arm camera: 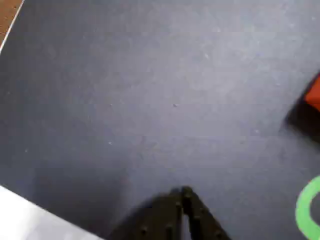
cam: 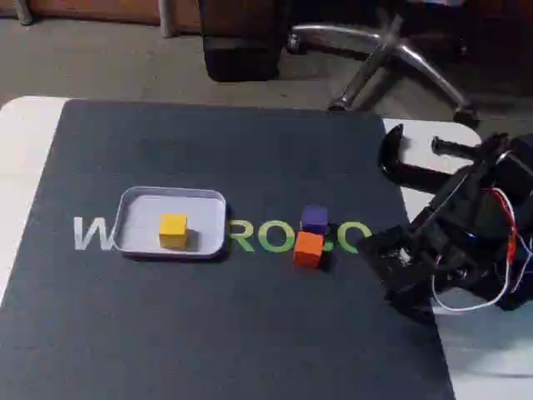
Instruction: Move blocks one by one until all three blocks are in the tray.
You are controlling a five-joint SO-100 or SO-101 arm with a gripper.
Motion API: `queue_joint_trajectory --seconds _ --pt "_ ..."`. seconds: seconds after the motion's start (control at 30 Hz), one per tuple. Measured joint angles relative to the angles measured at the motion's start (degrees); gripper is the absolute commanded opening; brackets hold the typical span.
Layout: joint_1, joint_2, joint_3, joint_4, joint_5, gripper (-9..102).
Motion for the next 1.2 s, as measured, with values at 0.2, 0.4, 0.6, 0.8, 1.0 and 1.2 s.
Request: queue_joint_trajectory --seconds 0.2,0.4,0.6,0.8,1.0,1.2 --pt "8.4 -0.2 0.0 0.0 -0.3 -8" --pt "10.5 -0.2 0.0 0.0 -0.4 -8" --pt "10.3 -0.2 0.0 0.0 -0.4 -8" --pt "10.3 -0.2 0.0 0.0 -0.4 -8" --pt "10.3 -0.2 0.0 0.0 -0.4 -8" --pt "10.3 -0.2 0.0 0.0 -0.4 -8"
